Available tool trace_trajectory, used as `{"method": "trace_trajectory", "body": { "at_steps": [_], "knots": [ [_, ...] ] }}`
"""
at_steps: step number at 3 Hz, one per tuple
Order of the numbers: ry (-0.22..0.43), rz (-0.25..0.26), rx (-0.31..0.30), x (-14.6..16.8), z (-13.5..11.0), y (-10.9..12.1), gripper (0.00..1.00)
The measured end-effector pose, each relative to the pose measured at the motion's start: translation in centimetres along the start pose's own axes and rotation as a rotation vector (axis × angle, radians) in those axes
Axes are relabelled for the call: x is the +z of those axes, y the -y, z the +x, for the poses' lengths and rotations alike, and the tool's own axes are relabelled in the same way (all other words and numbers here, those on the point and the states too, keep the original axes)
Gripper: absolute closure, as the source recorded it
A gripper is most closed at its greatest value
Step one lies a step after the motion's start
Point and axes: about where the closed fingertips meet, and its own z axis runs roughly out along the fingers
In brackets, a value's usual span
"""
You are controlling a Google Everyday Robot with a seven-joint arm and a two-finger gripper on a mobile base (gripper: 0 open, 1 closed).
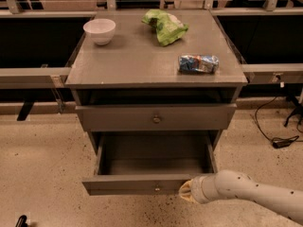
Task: Close middle drawer
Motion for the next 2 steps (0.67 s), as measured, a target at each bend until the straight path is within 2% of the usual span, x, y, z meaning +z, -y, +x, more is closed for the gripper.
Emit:
{"method": "trace_trajectory", "body": {
  "at_steps": [1,2],
  "knots": [
    [-0.005,0.014,-0.04,1.04,-0.33,0.87,1.0],
    [-0.005,0.014,-0.04,1.04,-0.33,0.87,1.0]
  ]
}}
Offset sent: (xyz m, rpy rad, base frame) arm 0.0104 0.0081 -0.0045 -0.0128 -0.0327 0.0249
